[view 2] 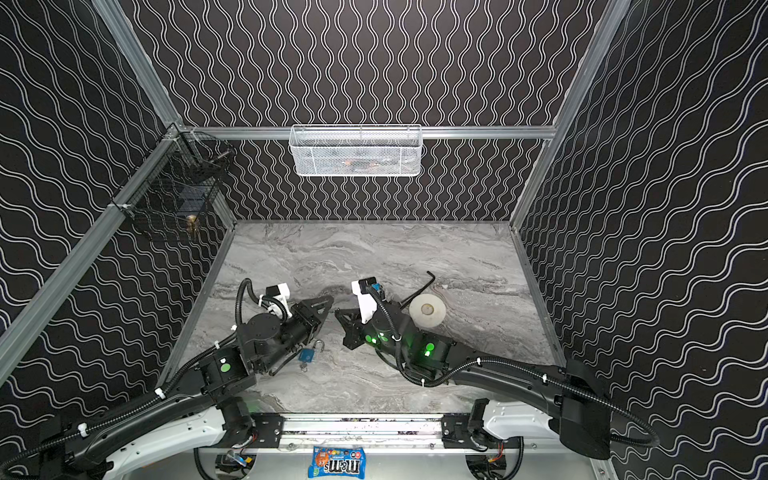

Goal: Unlock with the key

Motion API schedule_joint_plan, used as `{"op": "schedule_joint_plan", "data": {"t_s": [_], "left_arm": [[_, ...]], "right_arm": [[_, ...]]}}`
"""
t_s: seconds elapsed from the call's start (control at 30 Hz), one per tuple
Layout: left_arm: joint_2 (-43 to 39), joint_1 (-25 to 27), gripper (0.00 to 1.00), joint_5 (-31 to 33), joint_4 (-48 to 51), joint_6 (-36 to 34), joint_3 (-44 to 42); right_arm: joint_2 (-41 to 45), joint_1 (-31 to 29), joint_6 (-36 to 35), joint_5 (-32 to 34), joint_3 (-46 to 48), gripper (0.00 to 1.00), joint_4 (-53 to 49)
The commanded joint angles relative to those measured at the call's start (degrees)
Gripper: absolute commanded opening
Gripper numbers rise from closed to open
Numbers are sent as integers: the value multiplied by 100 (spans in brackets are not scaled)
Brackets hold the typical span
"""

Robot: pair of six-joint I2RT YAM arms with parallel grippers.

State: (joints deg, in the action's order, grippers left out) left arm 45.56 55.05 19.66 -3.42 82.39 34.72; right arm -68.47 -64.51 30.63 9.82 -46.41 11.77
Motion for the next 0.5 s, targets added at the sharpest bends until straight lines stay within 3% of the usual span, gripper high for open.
{"op": "schedule_joint_plan", "data": {"t_s": [0.0, 0.47], "left_arm": [[18, -3, 24, 126, 43, 96, 35], [181, -2, 1, 73, 61, 72, 104]], "right_arm": [[85, -1, 6, 97, 61, 0, 110], [131, 0, -43, 157, 112, 0, 45]]}}
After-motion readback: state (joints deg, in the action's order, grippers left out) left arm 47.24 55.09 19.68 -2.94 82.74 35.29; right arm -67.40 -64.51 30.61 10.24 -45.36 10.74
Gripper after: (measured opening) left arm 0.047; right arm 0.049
